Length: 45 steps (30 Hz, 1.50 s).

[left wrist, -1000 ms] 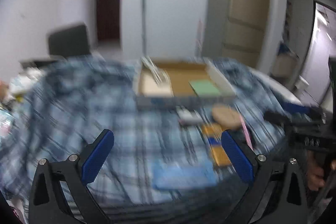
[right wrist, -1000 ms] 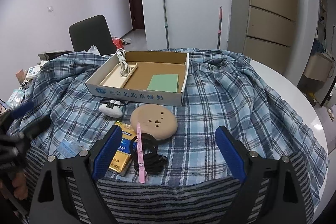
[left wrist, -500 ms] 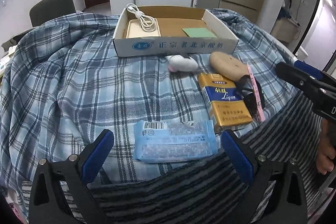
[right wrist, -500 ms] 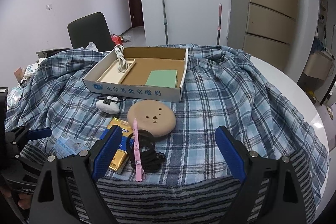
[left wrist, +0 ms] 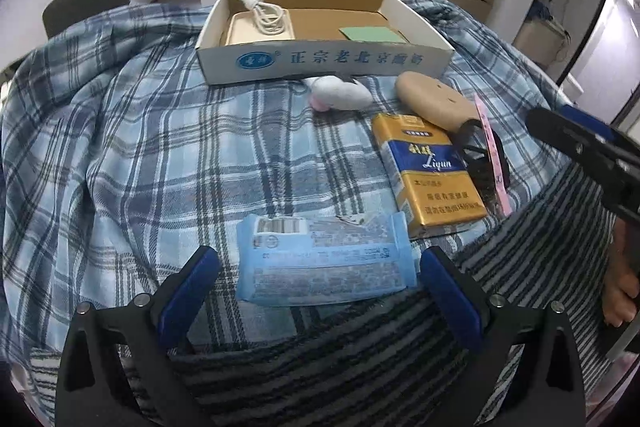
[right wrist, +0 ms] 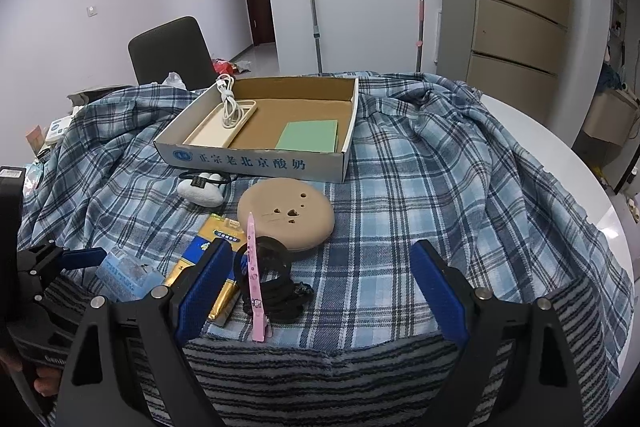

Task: Organize soft objects
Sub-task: 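Lower the left gripper onto the blue packaged item and grasp it, then close the right gripper on the pink stick with black cable while the left gripper lifts the blue package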

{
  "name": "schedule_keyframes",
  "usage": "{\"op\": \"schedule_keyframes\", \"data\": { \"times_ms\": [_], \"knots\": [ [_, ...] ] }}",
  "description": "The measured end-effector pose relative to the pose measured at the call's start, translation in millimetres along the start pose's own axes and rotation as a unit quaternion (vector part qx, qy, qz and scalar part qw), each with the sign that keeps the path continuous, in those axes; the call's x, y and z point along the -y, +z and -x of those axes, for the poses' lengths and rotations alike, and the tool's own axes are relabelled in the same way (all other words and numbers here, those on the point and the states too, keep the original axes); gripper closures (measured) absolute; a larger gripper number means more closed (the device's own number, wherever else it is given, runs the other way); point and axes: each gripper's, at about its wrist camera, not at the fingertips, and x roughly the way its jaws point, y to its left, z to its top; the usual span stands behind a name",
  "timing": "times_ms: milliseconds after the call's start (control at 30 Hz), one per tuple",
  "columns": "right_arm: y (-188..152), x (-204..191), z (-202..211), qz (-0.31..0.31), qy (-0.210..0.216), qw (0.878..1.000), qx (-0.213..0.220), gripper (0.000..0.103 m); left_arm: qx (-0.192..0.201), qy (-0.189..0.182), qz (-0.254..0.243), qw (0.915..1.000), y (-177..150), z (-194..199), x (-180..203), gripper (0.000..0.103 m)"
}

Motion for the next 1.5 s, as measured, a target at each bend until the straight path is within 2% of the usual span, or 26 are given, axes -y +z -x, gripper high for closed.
{"op": "schedule_keyframes", "data": {
  "times_ms": [133, 267, 300, 367, 433, 633, 867, 1100, 1367, 1500],
  "knots": [
    [0, 1, -1, -0.001, -0.001, 1.000, 0.000, 0.013, -0.005, 0.011, -0.020, 0.9997, 0, -3, 8, 0.001],
    [-1, 0, -2, 0.003, 0.000, 1.000, -0.004, 0.013, -0.013, 0.010, -0.014, 0.9998, 1, -5, 7, 0.002],
    [0, 0, -2, 0.003, -0.001, 1.000, -0.003, 0.013, -0.013, 0.009, -0.012, 0.9998, 1, -5, 6, 0.014],
    [-1, 0, -1, 0.002, -0.001, 1.000, -0.002, 0.013, -0.011, 0.004, -0.008, 0.9999, 1, -5, 5, 0.018],
    [-1, 1, -1, 0.001, -0.002, 1.000, -0.003, 0.013, -0.007, 0.004, -0.004, 1.0000, 0, -4, 3, 0.026],
    [0, 2, -1, 0.002, -0.002, 1.000, -0.001, 0.014, 0.016, -0.005, 0.005, 0.9998, -2, 5, -1, 0.034],
    [4, -2, -2, 0.006, 0.013, 1.000, -0.017, 0.013, 0.058, -0.005, 0.012, 0.9982, -2, 19, -3, 0.035],
    [0, -22, -14, 0.049, 0.006, 0.998, -0.045, 0.014, 0.091, 0.005, 0.002, 0.9958, -4, 31, 1, 0.035],
    [-4, -34, -43, 0.090, -0.009, 0.991, -0.101, 0.029, 0.102, 0.006, -0.002, 0.9948, -4, 35, 2, 0.035],
    [-4, -35, -48, 0.095, -0.004, 0.990, -0.101, 0.039, 0.106, 0.005, -0.004, 0.9944, -5, 37, 4, 0.035]
  ]
}}
